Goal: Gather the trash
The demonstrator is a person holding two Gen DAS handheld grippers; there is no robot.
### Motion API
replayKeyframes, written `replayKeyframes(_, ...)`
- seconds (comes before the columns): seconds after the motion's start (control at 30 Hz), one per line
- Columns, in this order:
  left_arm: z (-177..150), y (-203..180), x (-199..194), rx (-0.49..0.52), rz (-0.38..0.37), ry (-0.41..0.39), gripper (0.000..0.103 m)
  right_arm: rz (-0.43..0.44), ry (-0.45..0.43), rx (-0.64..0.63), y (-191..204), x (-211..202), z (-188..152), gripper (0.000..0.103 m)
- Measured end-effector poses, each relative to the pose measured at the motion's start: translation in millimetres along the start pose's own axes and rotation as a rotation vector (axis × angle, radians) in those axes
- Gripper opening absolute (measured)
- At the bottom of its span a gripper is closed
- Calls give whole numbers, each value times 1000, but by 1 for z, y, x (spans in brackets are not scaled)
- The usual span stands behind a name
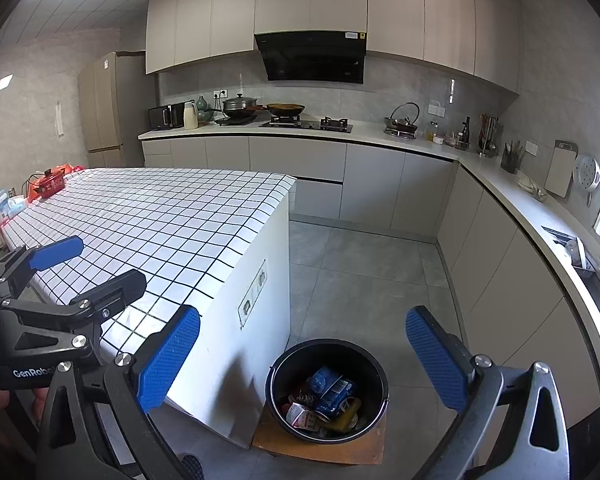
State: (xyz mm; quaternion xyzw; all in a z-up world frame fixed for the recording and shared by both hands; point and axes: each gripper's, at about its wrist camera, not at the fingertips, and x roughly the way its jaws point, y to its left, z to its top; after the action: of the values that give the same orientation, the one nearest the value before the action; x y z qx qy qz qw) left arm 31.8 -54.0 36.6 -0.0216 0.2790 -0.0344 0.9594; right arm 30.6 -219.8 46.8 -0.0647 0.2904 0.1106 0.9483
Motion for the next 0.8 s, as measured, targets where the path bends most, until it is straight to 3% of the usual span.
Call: replayKeyframes(0.8, 0, 3, 3, -5, 0, 5, 102, -38, -6, 28, -17, 0, 1, 103)
